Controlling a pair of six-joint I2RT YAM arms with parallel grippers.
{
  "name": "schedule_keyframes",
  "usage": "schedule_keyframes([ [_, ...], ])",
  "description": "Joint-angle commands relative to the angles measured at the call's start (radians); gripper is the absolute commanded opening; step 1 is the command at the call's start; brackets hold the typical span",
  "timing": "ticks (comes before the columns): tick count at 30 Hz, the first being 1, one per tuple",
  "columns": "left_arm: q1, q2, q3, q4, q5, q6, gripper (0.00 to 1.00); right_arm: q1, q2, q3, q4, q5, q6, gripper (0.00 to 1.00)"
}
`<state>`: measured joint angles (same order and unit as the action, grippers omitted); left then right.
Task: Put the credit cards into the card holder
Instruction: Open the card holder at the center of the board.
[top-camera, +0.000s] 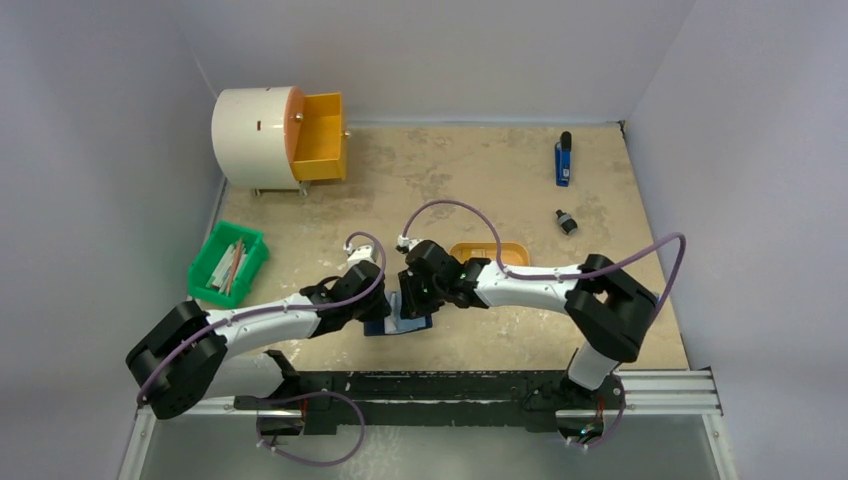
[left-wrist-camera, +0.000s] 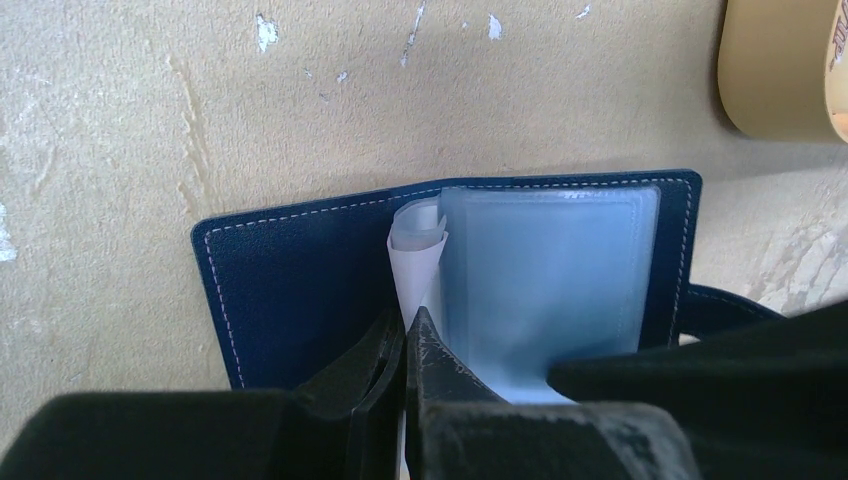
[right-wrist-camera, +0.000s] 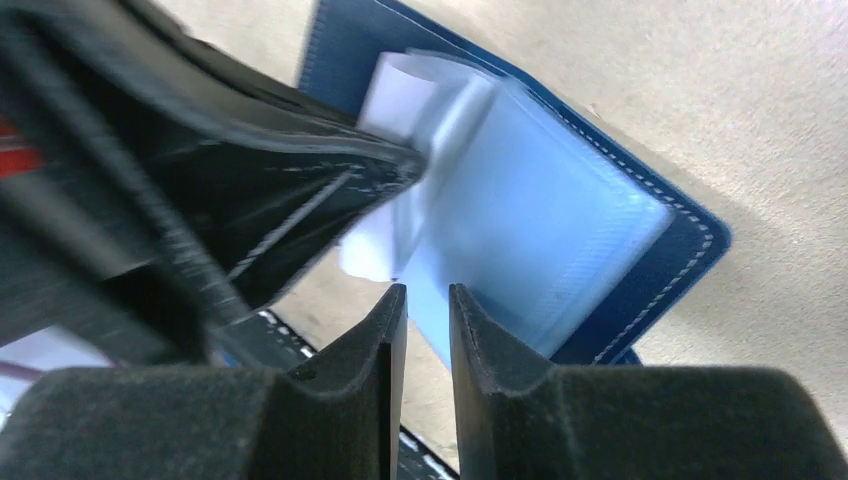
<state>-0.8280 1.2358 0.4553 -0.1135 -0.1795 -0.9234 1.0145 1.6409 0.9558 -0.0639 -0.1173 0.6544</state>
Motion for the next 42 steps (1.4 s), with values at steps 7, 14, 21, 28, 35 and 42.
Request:
schedule_keyframes([
  [7,-0.003,-0.138,0.047,-0.162,-0.097,-0.013,0.38,0.002,0.06,0.017,-0.053,0.068,0.022,0.22],
  [14,-0.002,-0.265,0.127,-0.24,-0.107,-0.024,0.53,0.002,0.084,0.027,-0.047,0.065,0.014,0.22],
  [21,-0.002,-0.283,0.142,-0.078,0.023,-0.063,0.51,0.002,0.088,0.02,-0.042,0.071,0.014,0.21],
  [28,-0.002,-0.15,0.113,0.048,0.096,-0.109,0.4,0.002,0.103,0.027,-0.036,0.072,0.01,0.21],
  [35,-0.002,-0.107,0.047,0.048,0.066,-0.132,0.45,0.002,0.103,0.023,-0.023,0.076,0.011,0.21],
  [42,-0.002,-0.118,-0.002,-0.027,-0.005,-0.121,0.49,0.002,0.113,0.019,-0.017,0.067,0.012,0.21],
])
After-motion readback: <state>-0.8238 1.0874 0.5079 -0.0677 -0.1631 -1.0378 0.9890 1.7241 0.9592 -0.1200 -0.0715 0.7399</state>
